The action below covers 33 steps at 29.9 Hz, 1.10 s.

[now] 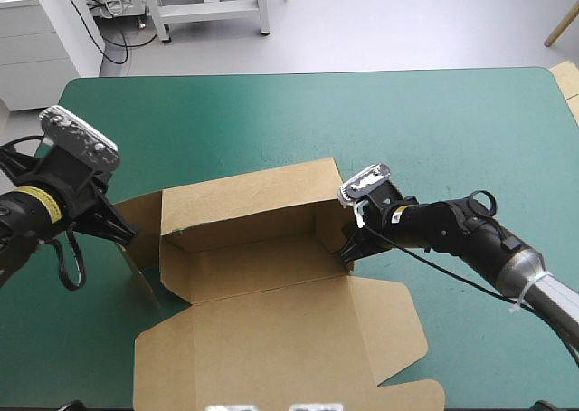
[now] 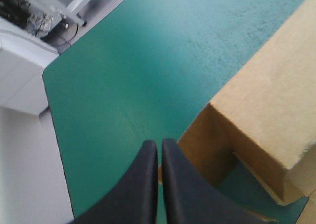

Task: Fold the box

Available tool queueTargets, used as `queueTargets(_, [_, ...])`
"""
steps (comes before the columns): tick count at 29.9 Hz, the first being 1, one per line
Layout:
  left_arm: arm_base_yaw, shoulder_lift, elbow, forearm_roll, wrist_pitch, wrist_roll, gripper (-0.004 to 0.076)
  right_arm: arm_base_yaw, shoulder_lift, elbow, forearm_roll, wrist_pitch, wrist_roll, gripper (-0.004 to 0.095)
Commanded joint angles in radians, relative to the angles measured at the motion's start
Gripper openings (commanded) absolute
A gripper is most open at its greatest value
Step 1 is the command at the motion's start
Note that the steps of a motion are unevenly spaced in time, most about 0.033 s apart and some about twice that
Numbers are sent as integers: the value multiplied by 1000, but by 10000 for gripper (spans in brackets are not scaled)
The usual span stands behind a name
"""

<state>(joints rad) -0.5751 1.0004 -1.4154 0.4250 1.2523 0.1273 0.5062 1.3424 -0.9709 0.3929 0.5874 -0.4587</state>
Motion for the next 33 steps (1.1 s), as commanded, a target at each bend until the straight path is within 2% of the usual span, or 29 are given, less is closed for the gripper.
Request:
queueTargets(1, [147,-4,-27,-81,14,7,12,1,-30,-27,4,-14,-11,-20])
queueTargets(5, [314,-4,-1,-231,-38,72,12,1,-36,-27,-21,-23,12,-20])
queueTargets(13, [536,-4,109,-425,-177,95,11,1,-97,-27,-221,-14,177,-20])
queueTargets(16, [559,-4,132,-425,-174,95,11,1,-123,-27,-283,33,291,-20])
queueTargets(24, [561,-4,139,-425,-188,95,7,-1,-151,-27,-551,208,616,-20])
queueTargets(30, [561,-4,139,-425,-206,97,7,-8,-149,-27,-553,248,618,-20])
queueTargets(33, [561,-4,139,-425,-219,97,7,-55,-130,-27,-537,244,626,-20])
